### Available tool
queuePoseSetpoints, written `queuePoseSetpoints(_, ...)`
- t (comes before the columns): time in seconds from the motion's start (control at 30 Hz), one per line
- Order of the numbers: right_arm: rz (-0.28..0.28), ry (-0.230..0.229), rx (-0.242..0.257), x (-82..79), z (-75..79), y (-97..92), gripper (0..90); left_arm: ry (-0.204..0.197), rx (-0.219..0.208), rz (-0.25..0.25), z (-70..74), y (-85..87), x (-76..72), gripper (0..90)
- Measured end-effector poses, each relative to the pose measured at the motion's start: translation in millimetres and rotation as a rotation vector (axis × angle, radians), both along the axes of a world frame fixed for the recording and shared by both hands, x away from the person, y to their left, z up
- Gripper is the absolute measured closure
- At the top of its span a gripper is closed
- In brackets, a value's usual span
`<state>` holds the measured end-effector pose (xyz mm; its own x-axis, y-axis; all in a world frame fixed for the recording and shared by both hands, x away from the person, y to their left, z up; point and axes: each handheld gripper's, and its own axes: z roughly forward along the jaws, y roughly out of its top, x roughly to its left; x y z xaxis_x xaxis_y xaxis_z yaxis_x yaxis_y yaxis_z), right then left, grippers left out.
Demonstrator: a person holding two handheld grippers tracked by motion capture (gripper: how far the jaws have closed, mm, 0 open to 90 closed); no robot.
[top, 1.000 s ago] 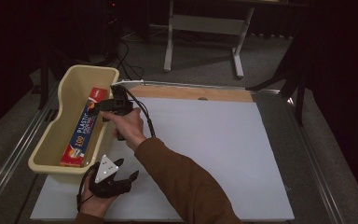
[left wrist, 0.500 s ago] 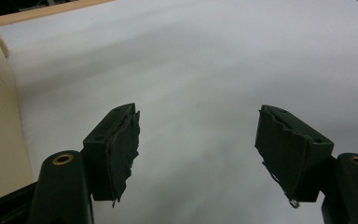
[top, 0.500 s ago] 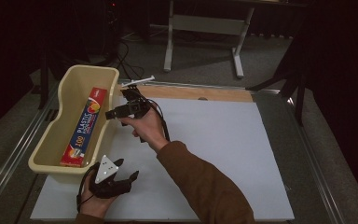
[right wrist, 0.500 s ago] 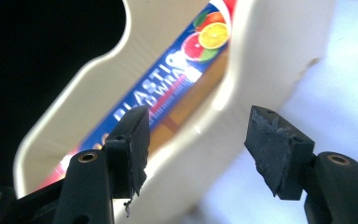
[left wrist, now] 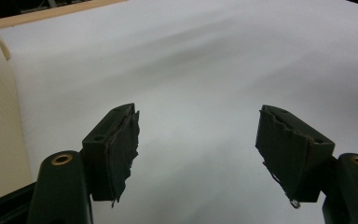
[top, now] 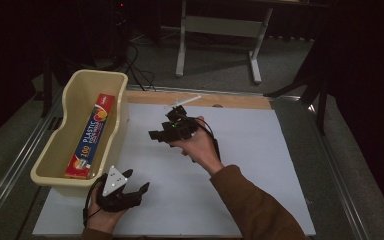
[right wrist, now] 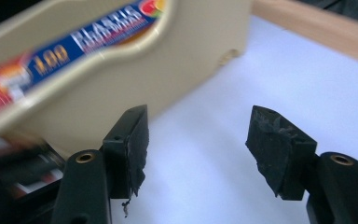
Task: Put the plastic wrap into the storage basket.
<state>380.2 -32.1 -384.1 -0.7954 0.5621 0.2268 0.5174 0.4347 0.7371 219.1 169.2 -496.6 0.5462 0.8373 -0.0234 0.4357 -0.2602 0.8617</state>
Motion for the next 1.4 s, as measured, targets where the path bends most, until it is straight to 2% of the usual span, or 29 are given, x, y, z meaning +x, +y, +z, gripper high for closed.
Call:
queuePoseSetpoints(0.1,-0.004,-0.132,-0.055,-11.6,-8.6,-21.5,36.5,0.001,0.001,-0.001,-0.1,-0.9,0.4,29.6)
queuePoseSetpoints(0.13,-0.002,-0.162,-0.065,-14.8,-12.2,-29.1,36.3,0.001,0.002,-0.001,-0.2,-0.9,0.4,29.6)
queuePoseSetpoints(0.2,-0.003,-0.193,-0.081,-21.1,-18.5,-44.0,36.3,0.001,0.0,0.001,-0.2,-0.8,0.4,29.6)
queuePoseSetpoints(0.37,-0.016,-0.233,-0.087,-38.1,-32.1,-81.3,36.2,-0.002,0.002,0.004,-0.3,-0.4,0.4,29.5)
queuePoseSetpoints(0.4,-0.016,-0.233,-0.087,-38.1,-32.1,-81.3,36.2,-0.002,0.002,0.004,-0.3,-0.4,0.4,29.4)
queuePoseSetpoints(0.43,-0.025,-0.24,-0.096,-45.3,-38.7,-95.6,36.2,-0.003,-0.001,0.005,-0.2,-0.3,0.2,29.4)
queuePoseSetpoints(0.6,-0.071,-0.246,-0.11,-59.7,-55.7,-135.1,34.8,-0.005,0.0,0.007,-0.1,-0.4,0.3,29.4)
queuePoseSetpoints(0.63,-0.071,-0.246,-0.11,-59.7,-55.7,-135.1,34.8,-0.005,0.0,0.007,-0.1,-0.4,0.3,29.4)
queuePoseSetpoints(0.67,-0.107,-0.242,-0.093,-65.6,-61.7,-152.4,34.5,-0.006,0.001,0.009,-0.1,-0.3,0.3,29.4)
queuePoseSetpoints(0.73,-0.148,-0.236,-0.071,-71.8,-68.5,-169.3,34.4,-0.005,0.001,0.01,-0.2,-0.4,0.3,29.4)
queuePoseSetpoints(0.77,-0.163,-0.239,-0.066,-74.9,-72.1,-177.5,34.2,-0.005,0.002,0.011,-0.2,-0.5,0.3,29.4)
queuePoseSetpoints(0.8,-0.163,-0.239,-0.066,-74.9,-72.1,-177.5,34.2,-0.005,0.002,0.011,-0.2,-0.5,0.3,29.4)
queuePoseSetpoints(0.83,-0.189,-0.233,-0.061,-81.2,-79.0,-192.0,34.2,-0.005,0.0,0.012,-0.3,-0.6,0.4,29.4)
queuePoseSetpoints(0.93,-0.222,-0.242,-0.037,-89.9,-88.3,-210.8,33.3,-0.006,-0.001,0.011,-0.2,-0.6,0.4,29.4)
queuePoseSetpoints(0.97,-0.229,-0.237,-0.015,-91.7,-91.1,-216.1,32.3,-0.006,-0.001,0.012,-0.2,-0.7,0.4,29.3)
queuePoseSetpoints(1.03,-0.242,-0.193,0.053,-93.7,-95.2,-226.3,30.5,-0.007,-0.001,0.013,-0.2,-1.0,0.5,29.0)
queuePoseSetpoints(1.13,-0.261,-0.208,0.087,-100.8,-97.5,-237.3,27.8,-0.013,0.001,0.009,0.6,-1.2,-0.2,28.2)
queuePoseSetpoints(1.23,-0.276,-0.22,0.136,-108.3,-101.5,-245.0,20.5,-0.02,-0.007,0.001,1.7,-1.6,-0.5,26.4)
queuePoseSetpoints(1.3,-0.292,-0.232,0.134,-110.0,-103.4,-248.2,18.1,-0.024,-0.003,-0.002,2.1,-1.7,-0.9,26.2)
queuePoseSetpoints(1.4,-0.339,-0.248,0.098,-111.8,-102.0,-251.9,15.8,-0.039,0.001,-0.007,3.1,-2.4,-3.1,25.9)
